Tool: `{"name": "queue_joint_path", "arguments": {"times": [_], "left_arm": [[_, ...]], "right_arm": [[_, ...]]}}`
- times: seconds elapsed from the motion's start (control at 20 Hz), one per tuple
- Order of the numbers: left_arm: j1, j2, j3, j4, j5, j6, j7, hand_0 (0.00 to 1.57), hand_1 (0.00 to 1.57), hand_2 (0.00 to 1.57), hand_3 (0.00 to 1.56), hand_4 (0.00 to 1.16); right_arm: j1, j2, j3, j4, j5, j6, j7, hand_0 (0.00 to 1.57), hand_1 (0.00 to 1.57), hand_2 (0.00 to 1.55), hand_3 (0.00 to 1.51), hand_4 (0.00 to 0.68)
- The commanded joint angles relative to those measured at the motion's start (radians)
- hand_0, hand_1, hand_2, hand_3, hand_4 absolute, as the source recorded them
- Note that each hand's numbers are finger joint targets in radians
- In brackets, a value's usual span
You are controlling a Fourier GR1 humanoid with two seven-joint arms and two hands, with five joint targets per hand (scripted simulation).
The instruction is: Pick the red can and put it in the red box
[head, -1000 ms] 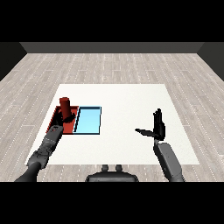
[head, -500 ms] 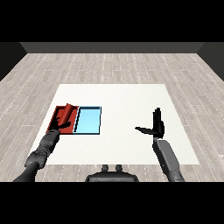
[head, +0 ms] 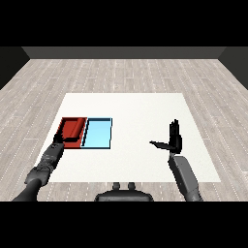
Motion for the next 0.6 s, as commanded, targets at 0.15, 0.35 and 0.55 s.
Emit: {"name": "queue_joint_path", "arguments": {"times": [0.15, 0.35, 0.55], "left_arm": [[0.016, 0.01, 0.105, -0.143, 0.097, -0.022, -0.258, 0.0, 0.0, 0.0, 0.0, 0.0], [0.013, 0.007, 0.154, -0.255, 0.156, -0.166, -0.383, 0.67, 0.67, 0.38, 0.0, 0.0], [0.078, -0.038, 0.16, -0.388, 0.198, -0.281, -0.458, 0.0, 0.0, 0.0, 0.0, 0.0]], "right_arm": [[0.003, 0.007, -0.01, -0.032, -0.012, 0.017, -0.004, 0.0, 0.0, 0.0, 0.0, 0.0], [0.019, 0.009, 0.02, -0.054, -0.01, 0.063, -0.017, 0.0, 0.0, 0.0, 0.0, 0.0], [0.044, 0.008, 0.045, -0.074, 0.017, 0.066, -0.018, 0.0, 0.0, 0.0, 0.0, 0.0]]}}
